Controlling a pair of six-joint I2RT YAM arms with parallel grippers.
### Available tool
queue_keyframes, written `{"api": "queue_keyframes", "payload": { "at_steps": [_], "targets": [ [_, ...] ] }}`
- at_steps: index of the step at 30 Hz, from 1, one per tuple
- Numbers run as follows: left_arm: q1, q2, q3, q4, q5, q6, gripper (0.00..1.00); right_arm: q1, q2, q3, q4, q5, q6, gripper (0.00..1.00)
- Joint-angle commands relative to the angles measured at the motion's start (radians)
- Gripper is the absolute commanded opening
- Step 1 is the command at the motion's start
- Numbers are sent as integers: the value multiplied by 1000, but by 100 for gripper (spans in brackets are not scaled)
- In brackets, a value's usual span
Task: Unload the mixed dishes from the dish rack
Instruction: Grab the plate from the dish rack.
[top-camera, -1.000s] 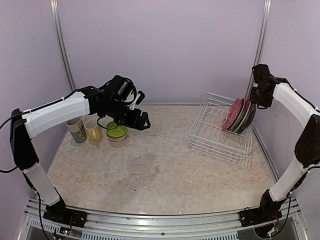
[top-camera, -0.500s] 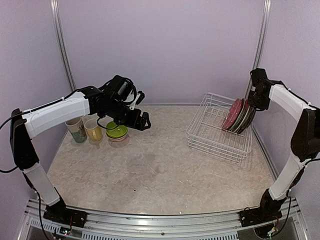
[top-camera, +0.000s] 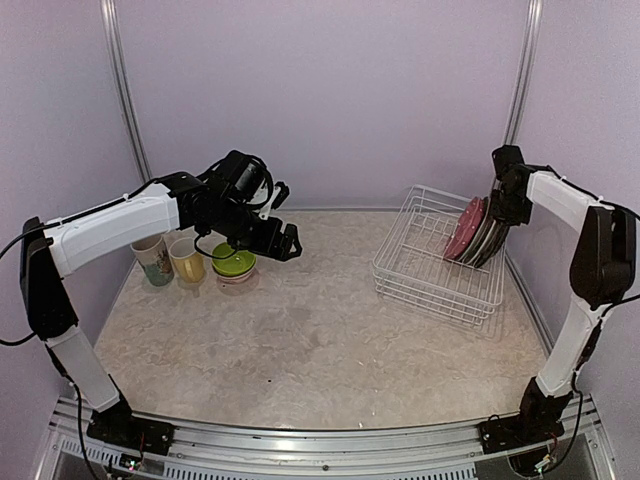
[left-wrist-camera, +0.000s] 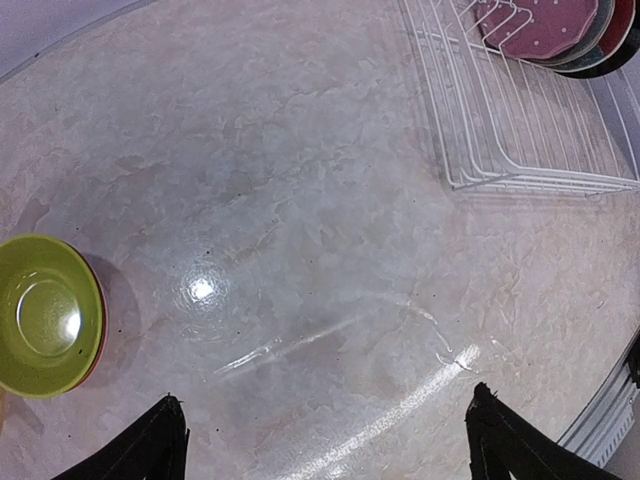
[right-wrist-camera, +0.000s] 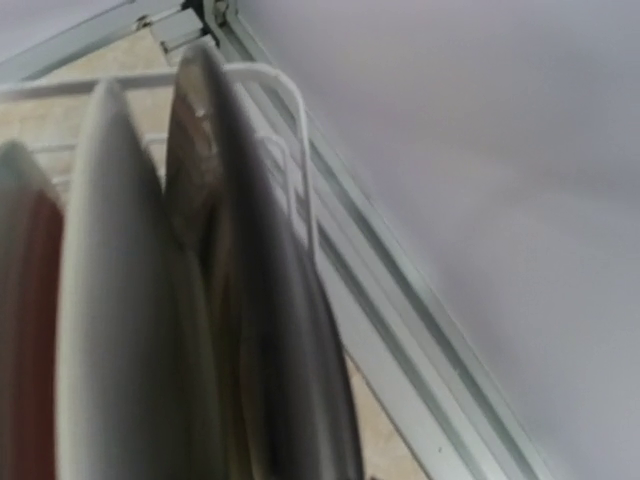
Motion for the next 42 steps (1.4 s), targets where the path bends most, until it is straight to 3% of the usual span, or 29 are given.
{"api": "queue_keyframes", "payload": {
  "at_steps": [1, 9, 42],
  "targets": [
    [-6, -13, -19, 17, -17, 19, 92, -12, 41, 71, -34, 34, 11, 14],
    [-6, -15, -19, 19, -13, 19, 93, -4, 64, 116, -82, 87, 28, 0],
    [-6, 18, 6, -6, 18, 3, 92, 97, 63, 429, -454, 411, 45, 0]
  ]
}}
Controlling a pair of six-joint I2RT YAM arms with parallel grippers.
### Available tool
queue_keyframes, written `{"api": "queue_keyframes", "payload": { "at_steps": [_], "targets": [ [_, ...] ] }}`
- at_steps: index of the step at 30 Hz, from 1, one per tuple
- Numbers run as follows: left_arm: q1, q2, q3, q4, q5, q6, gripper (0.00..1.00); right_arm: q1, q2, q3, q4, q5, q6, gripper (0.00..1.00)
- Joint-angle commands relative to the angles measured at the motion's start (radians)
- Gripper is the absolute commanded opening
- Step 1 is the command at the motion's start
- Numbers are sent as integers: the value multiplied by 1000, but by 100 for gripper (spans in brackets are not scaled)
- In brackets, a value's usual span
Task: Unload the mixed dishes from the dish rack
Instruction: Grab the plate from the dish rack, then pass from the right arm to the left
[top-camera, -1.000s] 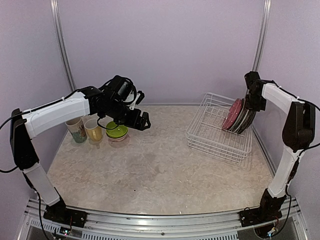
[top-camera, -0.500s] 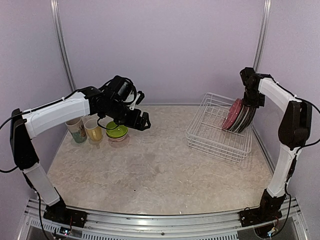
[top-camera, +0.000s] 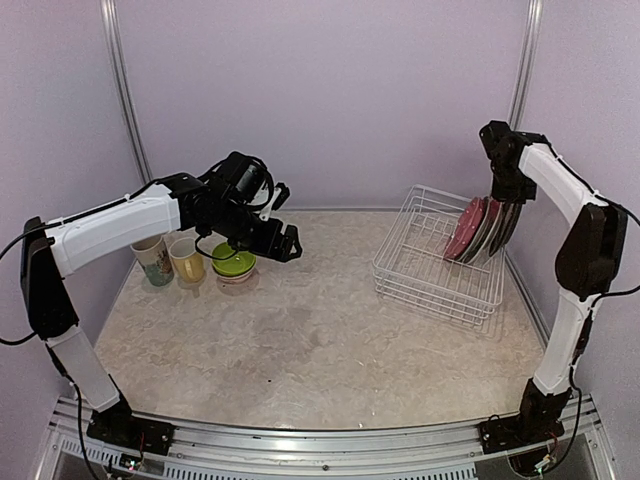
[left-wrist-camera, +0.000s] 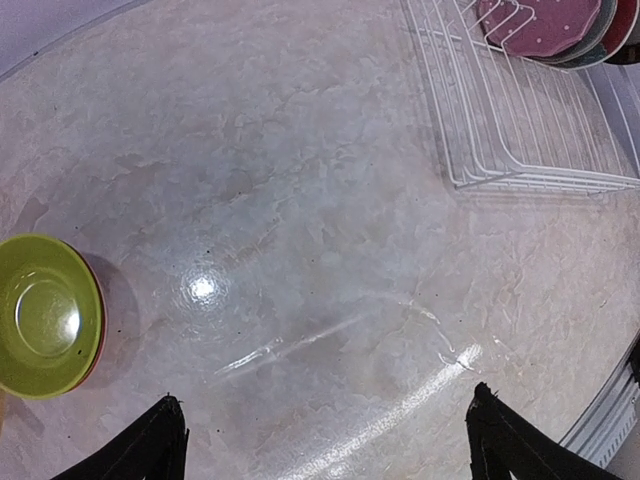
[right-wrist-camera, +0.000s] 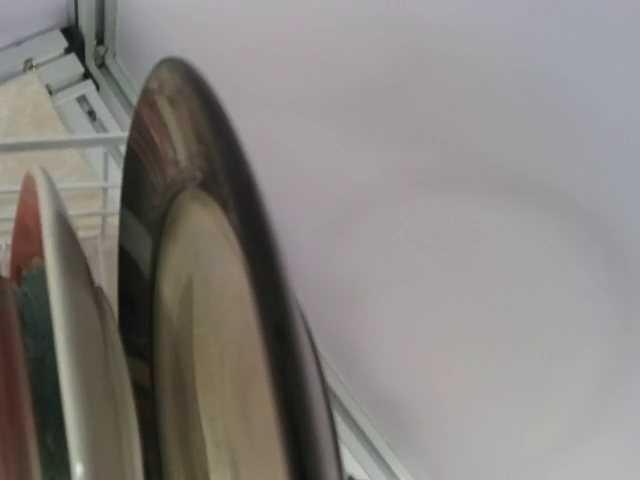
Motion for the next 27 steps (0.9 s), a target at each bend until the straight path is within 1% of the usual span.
{"api": "queue_keyframes", "payload": {
  "at_steps": [1, 10, 15, 18, 21, 27],
  "targets": [
    [-6, 14, 10, -10, 24, 0, 92, 25, -60, 43, -53, 142, 17, 0],
    [-6, 7, 12, -12, 39, -8, 92, 64, -152, 49, -123, 155, 36, 0],
    [-6, 0, 12, -12, 43, -11, 92, 71, -226, -7, -140, 164, 48, 0],
    [-6, -7, 12, -11, 43, -13, 92, 72, -288, -74, -106, 151, 37, 0],
    [-6, -12, 11, -9, 44, -14, 92, 71, -351, -108, -72, 106, 28, 0],
    [-5, -12, 11, -9, 44, -16, 92, 72, -511, -200, 66, -76, -22, 0]
  ]
}}
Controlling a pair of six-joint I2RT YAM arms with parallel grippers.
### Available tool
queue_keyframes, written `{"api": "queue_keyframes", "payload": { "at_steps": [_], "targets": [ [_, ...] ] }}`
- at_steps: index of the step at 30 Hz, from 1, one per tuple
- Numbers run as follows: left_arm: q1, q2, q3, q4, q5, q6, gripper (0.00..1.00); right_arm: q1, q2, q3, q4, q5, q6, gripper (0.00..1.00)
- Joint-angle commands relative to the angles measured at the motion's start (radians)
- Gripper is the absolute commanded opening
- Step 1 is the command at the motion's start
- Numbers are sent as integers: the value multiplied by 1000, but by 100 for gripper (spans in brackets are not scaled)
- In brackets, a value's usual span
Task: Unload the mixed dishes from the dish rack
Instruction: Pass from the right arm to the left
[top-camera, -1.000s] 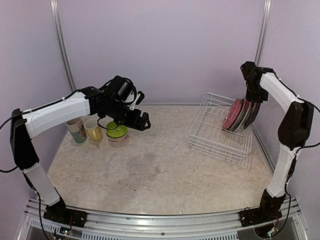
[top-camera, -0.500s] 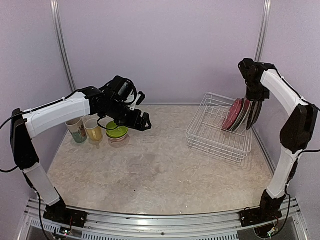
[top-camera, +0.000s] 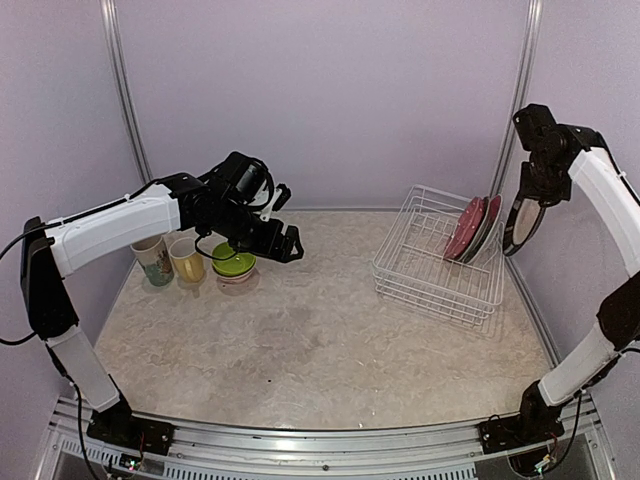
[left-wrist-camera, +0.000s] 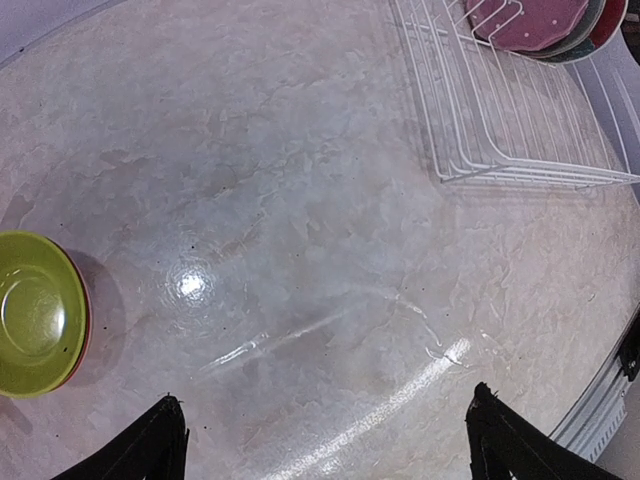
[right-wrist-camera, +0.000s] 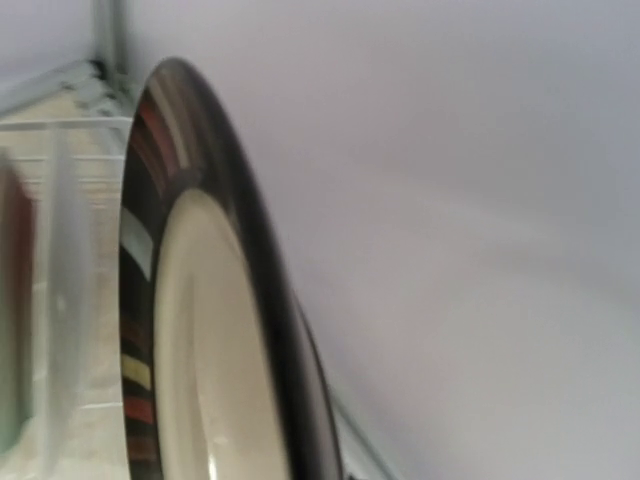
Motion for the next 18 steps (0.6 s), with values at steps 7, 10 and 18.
{"api": "queue_keyframes", "payload": {
  "at_steps": [7, 10, 18],
  "targets": [
    [37, -21, 7, 8, 102, -44, 92, 9, -275, -154, 346, -334, -33, 0],
    [76, -31, -5, 33, 191, -76, 92, 10, -305, -180, 394, -434, -32, 0],
    [200, -60, -54, 133, 434, -176, 92, 9, -352, -262, 506, -620, 10, 0]
  ]
}}
